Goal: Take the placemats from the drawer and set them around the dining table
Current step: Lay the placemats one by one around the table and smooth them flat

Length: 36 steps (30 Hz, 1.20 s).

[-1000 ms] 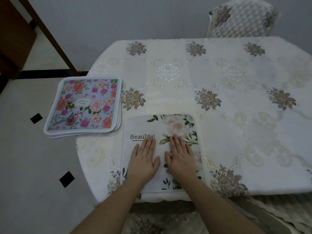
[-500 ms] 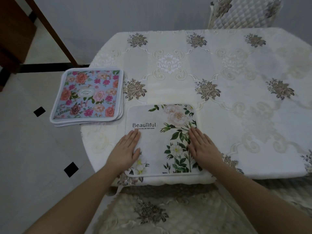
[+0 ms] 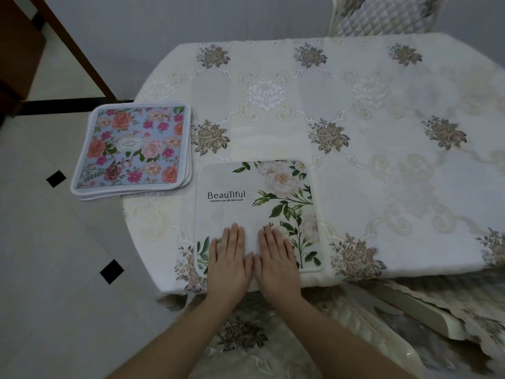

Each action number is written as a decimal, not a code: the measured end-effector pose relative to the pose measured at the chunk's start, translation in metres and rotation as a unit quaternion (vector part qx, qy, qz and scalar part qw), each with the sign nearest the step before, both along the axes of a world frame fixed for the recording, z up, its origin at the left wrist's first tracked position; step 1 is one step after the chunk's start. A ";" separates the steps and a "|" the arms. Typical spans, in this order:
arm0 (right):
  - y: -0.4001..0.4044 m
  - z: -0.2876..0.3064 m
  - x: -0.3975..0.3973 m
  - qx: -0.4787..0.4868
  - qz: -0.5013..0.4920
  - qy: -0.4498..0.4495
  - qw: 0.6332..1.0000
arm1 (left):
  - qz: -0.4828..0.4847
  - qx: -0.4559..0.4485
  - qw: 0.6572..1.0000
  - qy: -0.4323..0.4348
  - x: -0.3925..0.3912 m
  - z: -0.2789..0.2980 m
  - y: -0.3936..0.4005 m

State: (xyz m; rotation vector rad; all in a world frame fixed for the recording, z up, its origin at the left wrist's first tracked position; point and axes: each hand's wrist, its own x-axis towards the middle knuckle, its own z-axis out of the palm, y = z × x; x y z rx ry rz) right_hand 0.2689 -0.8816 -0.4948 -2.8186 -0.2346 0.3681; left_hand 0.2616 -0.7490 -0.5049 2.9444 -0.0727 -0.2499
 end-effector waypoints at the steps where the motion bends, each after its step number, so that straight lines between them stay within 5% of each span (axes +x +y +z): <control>1: -0.007 -0.002 0.000 -0.004 0.022 -0.010 1.000 | -0.026 0.008 1.000 -0.004 -0.001 -0.001 0.006; 5: -0.041 -0.003 0.007 -0.036 0.073 -0.006 0.997 | -0.114 0.022 0.993 0.001 -0.002 -0.002 0.040; 18: -0.102 0.032 0.022 -0.128 0.042 0.037 0.990 | -0.116 0.043 0.991 0.046 -0.015 0.026 0.114; 24: -0.101 0.057 0.014 -0.154 0.067 0.131 0.977 | -0.036 -0.003 0.992 0.119 -0.034 0.044 0.111; 30: -0.087 0.082 0.003 -0.160 0.164 0.146 0.962 | 0.026 0.012 0.992 0.125 -0.061 0.084 0.094; 36: -0.032 0.112 -0.035 -0.107 0.104 0.095 0.984 | 0.033 0.085 0.993 0.078 -0.101 0.125 0.101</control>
